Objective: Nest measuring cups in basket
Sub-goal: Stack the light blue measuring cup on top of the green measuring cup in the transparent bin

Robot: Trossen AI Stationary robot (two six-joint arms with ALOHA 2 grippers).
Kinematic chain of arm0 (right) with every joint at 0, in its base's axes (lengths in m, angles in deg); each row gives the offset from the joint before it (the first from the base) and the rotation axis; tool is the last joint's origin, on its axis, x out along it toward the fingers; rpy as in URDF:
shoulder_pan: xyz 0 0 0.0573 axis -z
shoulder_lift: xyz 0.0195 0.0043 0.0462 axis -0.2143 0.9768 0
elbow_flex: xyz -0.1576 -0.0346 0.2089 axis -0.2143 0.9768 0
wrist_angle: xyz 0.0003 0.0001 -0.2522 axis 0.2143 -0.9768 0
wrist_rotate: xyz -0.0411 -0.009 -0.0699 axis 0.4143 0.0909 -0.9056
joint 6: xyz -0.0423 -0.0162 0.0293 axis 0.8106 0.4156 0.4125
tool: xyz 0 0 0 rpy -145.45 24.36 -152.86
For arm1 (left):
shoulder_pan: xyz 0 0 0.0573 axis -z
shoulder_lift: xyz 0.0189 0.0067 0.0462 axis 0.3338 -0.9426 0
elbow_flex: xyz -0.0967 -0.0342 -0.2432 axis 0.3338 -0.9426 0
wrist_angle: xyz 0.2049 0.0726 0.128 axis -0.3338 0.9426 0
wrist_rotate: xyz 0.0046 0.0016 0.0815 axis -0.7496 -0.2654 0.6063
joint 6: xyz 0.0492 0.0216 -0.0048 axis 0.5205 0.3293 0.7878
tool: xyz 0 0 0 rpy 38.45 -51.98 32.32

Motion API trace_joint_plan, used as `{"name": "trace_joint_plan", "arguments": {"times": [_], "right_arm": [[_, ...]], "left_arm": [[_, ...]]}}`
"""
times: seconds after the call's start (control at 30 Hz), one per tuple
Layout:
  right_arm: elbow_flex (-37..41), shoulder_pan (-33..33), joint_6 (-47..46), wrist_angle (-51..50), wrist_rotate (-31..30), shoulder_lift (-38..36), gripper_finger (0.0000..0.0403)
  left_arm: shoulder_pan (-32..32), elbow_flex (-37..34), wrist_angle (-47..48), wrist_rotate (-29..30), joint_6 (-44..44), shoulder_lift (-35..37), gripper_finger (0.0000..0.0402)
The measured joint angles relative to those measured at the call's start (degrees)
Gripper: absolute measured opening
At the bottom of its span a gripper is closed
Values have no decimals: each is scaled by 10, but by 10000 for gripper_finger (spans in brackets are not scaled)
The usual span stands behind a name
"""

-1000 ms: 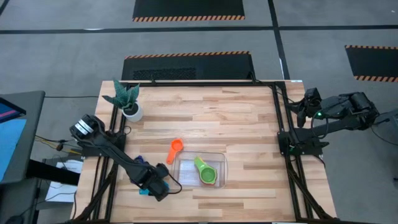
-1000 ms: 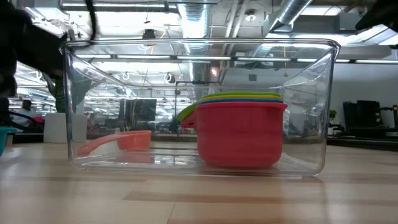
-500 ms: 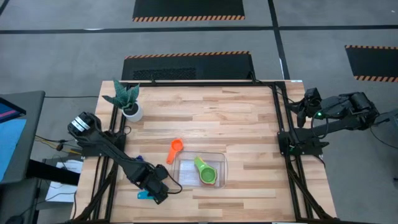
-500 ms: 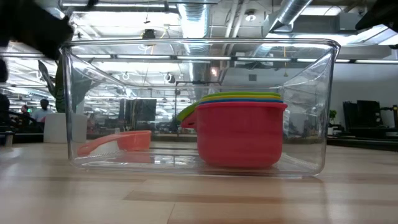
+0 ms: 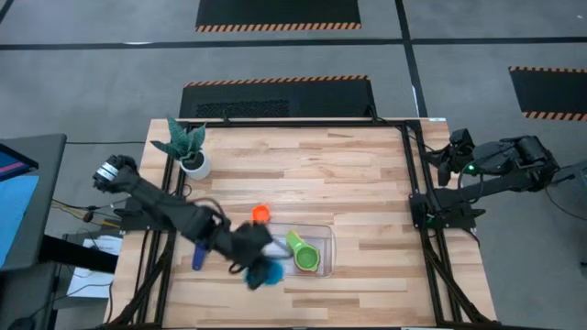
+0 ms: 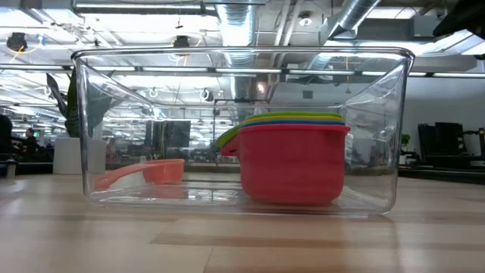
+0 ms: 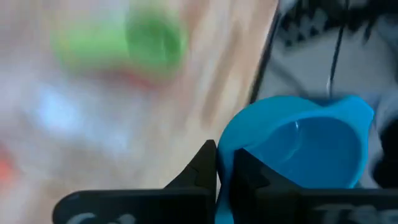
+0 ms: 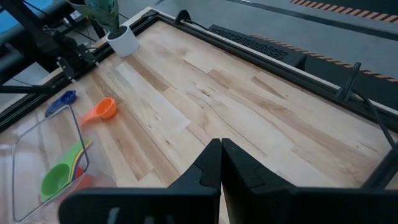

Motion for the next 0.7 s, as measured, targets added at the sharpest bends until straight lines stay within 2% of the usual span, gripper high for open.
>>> {"name": "trace_joint_plan", "arguments": {"times": [0.1,0.2,0.33,0.47,0.7], "right_arm": [[0,0,0,3,0,0,26],[0,0,0,5,0,0,26],[0,0,2,4,0,0,26],[0,0,3,4,0,0,26],[0,0,4,1,0,0,26]], "left_arm": [[-43,29,-10,102,87,0,1],[-88,31,-49,129,203,0,1],[-134,31,-95,61,349,-35,0],[-158,56,-105,-18,409,-97,0],[-158,200,11,-26,469,-188,0]]}}
